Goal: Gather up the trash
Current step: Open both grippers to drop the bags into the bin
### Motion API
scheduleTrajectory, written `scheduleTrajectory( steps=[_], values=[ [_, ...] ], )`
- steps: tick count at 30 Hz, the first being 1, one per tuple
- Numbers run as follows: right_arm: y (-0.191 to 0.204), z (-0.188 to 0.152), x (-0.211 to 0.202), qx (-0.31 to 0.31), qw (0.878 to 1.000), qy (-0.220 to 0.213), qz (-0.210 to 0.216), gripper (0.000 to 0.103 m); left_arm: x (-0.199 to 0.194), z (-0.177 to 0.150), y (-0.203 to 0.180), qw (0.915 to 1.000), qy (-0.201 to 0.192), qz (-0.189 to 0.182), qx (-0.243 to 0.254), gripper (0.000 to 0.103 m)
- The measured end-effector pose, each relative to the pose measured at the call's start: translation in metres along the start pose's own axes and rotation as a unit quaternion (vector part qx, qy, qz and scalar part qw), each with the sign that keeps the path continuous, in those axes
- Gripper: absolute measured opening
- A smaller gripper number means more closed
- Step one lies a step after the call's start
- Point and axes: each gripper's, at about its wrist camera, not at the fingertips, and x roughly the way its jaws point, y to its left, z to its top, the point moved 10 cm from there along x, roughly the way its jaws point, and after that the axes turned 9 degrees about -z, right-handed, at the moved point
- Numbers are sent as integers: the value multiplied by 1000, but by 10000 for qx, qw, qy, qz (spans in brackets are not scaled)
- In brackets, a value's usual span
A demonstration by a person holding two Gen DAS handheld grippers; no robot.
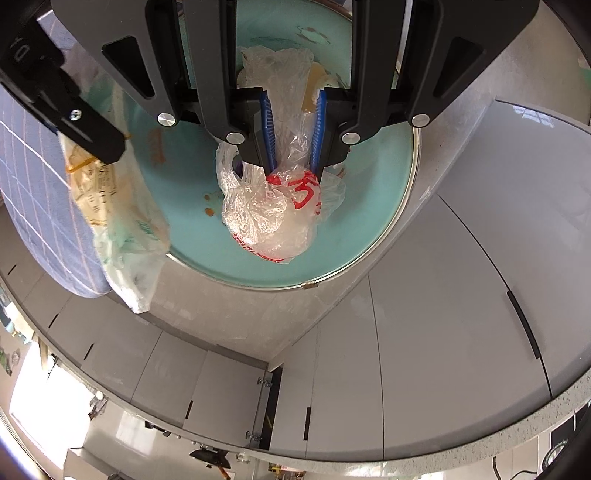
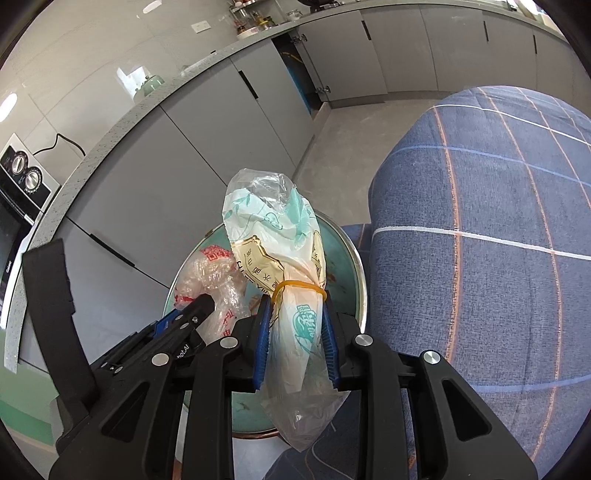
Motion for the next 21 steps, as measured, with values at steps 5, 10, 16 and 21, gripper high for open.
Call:
scheduleTrajectory(
  steps=[5, 10, 16, 21],
  values=[
    [-1, -1, 2, 28, 10000, 30, -32, 27, 14, -4, 7, 9998, 154, 85, -99, 23],
    [-2, -1, 3, 52, 10000, 49, -47, 27, 12, -4, 11, 9997, 125, 112, -158, 46],
    [1, -3, 2, 22, 10000, 45, -25, 28, -12, 5, 15, 9995, -196, 238, -63, 55],
    [11, -6, 4, -118, 9999, 45, -11, 30, -30, 10, 25, 9985, -379, 383, -105, 61]
  ],
)
